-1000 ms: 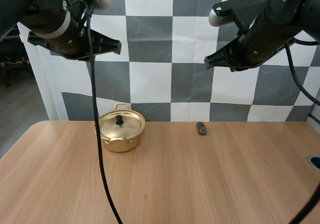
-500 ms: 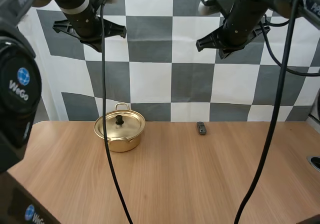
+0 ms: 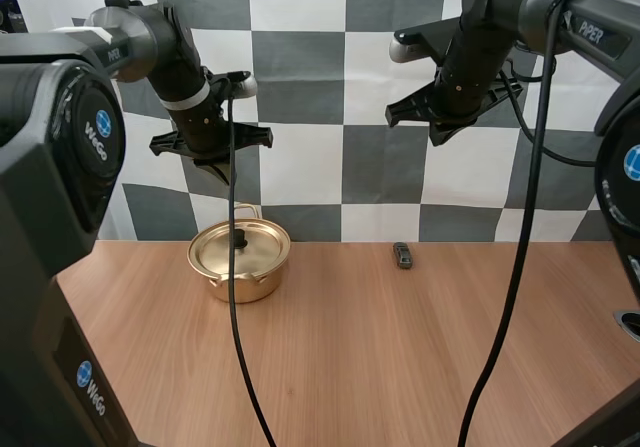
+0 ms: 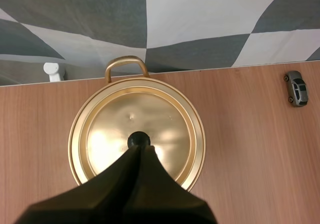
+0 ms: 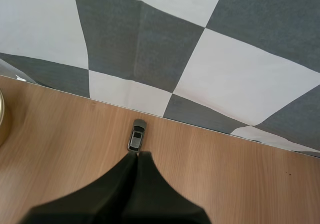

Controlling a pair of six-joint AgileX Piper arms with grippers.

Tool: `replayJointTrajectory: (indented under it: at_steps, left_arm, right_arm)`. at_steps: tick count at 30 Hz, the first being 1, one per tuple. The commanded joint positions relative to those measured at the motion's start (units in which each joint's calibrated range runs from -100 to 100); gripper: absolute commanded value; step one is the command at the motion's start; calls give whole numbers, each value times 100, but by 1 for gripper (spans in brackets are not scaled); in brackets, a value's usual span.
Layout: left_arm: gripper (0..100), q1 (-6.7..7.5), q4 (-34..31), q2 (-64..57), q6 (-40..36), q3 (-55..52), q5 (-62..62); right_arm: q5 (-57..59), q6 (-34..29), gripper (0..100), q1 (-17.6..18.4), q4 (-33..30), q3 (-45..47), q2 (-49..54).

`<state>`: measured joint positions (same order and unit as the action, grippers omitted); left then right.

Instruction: Open the pot, put the car inside, and close it

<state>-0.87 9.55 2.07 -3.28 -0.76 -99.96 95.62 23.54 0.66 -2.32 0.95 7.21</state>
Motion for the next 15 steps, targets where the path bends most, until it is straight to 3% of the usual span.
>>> replayJointTrajectory:
  at_steps: [1, 13, 15]
  left_arm:
    - [0, 4, -25, -9, 6, -8, -4]
    - [0, 4, -130, -21, 147, -8, -4]
    - [7, 4, -130, -21, 241, -8, -4]
  right_arm:
    - [47, -4, 0, 4, -5, 3, 1]
    - [380, -4, 0, 4, -5, 3, 1]
    - [438, -4, 0, 4, -5, 3, 1]
